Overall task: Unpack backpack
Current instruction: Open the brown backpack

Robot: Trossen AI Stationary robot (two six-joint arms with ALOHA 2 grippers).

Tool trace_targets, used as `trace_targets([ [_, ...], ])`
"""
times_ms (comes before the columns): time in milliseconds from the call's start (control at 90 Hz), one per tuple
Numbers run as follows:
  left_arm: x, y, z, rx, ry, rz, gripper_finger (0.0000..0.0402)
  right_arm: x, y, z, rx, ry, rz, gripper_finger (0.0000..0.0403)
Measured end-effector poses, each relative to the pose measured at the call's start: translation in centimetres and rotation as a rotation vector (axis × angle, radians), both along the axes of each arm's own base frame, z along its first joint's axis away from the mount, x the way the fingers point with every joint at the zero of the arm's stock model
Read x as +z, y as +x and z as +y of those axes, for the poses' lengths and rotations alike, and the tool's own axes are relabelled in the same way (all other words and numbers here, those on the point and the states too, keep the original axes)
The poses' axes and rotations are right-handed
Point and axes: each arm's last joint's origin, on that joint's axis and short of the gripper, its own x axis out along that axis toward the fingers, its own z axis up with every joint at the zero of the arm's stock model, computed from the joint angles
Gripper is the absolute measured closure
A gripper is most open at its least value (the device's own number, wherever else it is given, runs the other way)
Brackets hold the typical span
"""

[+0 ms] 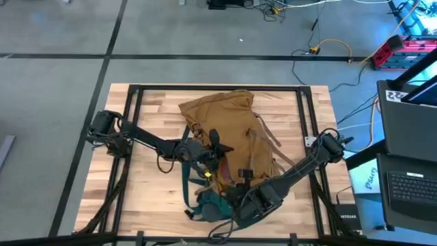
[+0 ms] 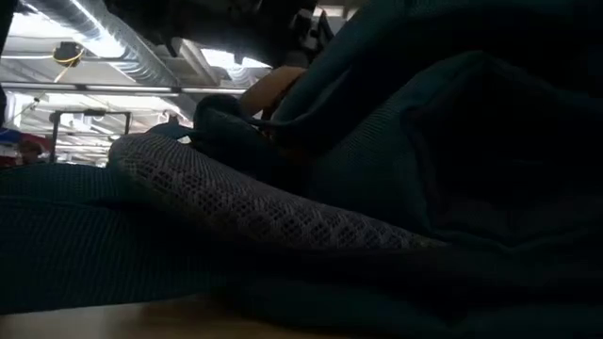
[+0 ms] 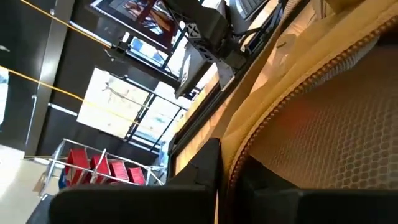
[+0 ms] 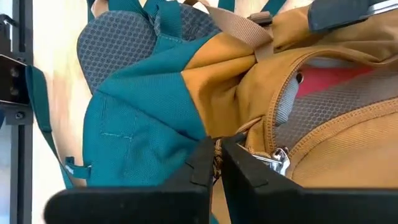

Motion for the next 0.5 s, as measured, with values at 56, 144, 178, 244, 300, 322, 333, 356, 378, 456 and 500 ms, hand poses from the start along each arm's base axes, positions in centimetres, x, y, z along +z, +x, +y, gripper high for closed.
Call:
trace_targets([
  [56,0.0,0.0,-0.1,0.001,-0.001,0.004,0.0401,0.0,0.0,0.0,0.0,-0.001,0.0,0.0398],
  [144,-0.3,-0.1,-0.2,0.003,-0.027,0.026,0.0401,0.0,0.0,0.0,0.0,-0.002,0.0,0.0398],
  [178,-0.4,-0.1,-0.2,0.006,-0.039,0.036,0.0401,0.0,0.0,0.0,0.0,-0.002,0.0,0.0398],
  [244,-0.8,-0.2,-0.3,0.006,-0.032,0.08,0.0399,0.0,0.0,0.0,0.0,-0.008,0.0,0.0398],
  [300,-1.2,-0.4,-0.4,0.0,-0.005,0.134,0.039,0.0,-0.1,-0.1,0.0,-0.013,0.006,0.0398],
  [322,-1.3,-0.5,-0.4,-0.003,0.008,0.158,0.0385,0.0,-0.1,-0.1,0.0,-0.015,0.007,0.0398],
  [333,-1.4,-0.5,-0.5,-0.003,0.012,0.169,0.0382,0.0,-0.1,-0.1,0.0,-0.016,0.007,0.0398],
  [356,-1.4,-0.7,-0.5,-0.003,0.019,0.188,0.0375,0.0,-0.1,-0.1,-0.001,-0.017,0.007,0.0398],
  [378,-1.4,-0.8,-0.6,-0.004,0.021,0.204,0.0367,0.0,-0.1,-0.1,-0.001,-0.019,0.005,0.0398],
  [456,-1.0,-1.5,-0.9,-0.007,0.003,0.236,0.0335,0.0,-0.1,-0.1,-0.004,-0.032,0.001,0.0398],
  [500,-0.5,-1.9,-1.2,-0.008,-0.017,0.243,0.0314,0.0,-0.1,-0.2,-0.005,-0.034,0.0,0.0398],
])
